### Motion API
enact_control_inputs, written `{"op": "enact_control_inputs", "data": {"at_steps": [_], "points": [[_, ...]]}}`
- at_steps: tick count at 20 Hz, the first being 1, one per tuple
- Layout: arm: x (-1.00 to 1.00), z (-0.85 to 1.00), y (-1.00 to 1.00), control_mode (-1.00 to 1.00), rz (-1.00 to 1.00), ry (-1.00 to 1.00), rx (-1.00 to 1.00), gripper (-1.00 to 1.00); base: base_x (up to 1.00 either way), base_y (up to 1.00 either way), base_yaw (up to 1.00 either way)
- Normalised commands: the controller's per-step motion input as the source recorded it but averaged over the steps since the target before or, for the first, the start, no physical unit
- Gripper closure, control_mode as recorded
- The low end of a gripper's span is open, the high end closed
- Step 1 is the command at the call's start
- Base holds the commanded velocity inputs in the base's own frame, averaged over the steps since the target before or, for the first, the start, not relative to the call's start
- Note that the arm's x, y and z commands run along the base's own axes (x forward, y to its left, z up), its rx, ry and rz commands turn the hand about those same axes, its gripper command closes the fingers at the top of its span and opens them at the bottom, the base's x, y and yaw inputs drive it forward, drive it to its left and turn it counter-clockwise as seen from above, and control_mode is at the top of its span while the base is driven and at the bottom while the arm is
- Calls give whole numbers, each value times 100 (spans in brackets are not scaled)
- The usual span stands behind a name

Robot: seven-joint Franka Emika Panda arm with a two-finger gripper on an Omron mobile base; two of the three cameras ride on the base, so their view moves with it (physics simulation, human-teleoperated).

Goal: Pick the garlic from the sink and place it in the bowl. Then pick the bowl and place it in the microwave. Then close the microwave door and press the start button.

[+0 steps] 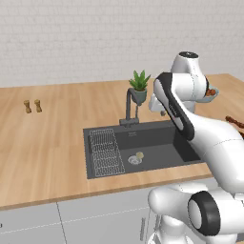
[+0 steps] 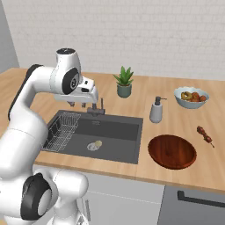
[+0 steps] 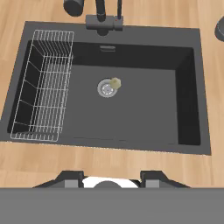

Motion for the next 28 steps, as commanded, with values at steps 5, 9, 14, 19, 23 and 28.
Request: {"op": "enact_control_inputs", "data": {"at_steps": [5,9,14,19,23,28], "points": [[-19,0,0,-100,0,-2,0,-100,0,0,0],[-42,-40,-2,-100,0,-4,0,-100,0,0,0],[-24,-98,-35,-100,0,-4,8,-100,0,0,0],[-4,-73,-43,-100,0,0,16,-100,0,0,0],[21,-59,0,-100,0,0,8,-100,0,0,0],[38,-44,0,-100,5,12,0,-100,0,0,0]]}}
